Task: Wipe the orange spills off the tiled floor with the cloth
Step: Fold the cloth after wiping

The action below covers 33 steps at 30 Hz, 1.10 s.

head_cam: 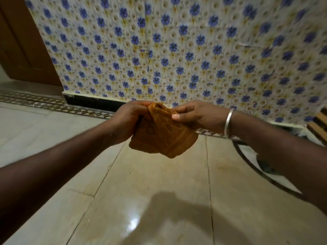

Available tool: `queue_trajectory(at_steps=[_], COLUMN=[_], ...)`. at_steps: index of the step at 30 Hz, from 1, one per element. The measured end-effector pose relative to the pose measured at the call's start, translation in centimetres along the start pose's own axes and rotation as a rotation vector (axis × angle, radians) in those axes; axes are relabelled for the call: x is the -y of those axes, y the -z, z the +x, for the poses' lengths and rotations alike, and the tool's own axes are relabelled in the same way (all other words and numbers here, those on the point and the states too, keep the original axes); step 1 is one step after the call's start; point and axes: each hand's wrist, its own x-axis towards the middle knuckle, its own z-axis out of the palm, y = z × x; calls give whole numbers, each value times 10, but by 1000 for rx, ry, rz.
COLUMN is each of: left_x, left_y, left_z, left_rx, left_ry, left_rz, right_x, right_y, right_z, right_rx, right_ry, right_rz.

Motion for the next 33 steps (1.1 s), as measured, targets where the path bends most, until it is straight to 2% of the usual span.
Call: queue_trajectory(at_steps=[5,9,12,15,17,20,22,26,29,33], left_x=[-38,-71,-90,-104,-101,-85,-74,-65,-54,-50], left_y=[0,-12,-28,-56,-71,-90,-100,-114,-115,-112], left_z=[20,35,48,61,70,84,87,84,84,84], left_rx=[28,39,162,280,289,286,263,254,228,267], left_ry=[-52,-18,14,36,24,-5,-14,-43,5,94], left_rz=[61,24,122,246,272,292,251,238,277,165], right_x=[47,71,71,65,61,50,41,23,18,5], right_y=[36,61,79,92,97,103,104,102,104,109], right_z=[-12,-25,-28,-33,-32,-33,-33,-36,-36,-32], right_rx=[-227,-378,-449,-466,-481,-549,-598,-650,-652,-609], right_ry=[80,171,194,171,169,151,142,194,236,242], right_rz=[-238,-291,-335,-302,-349,-652,-765,-809,-829,-663])
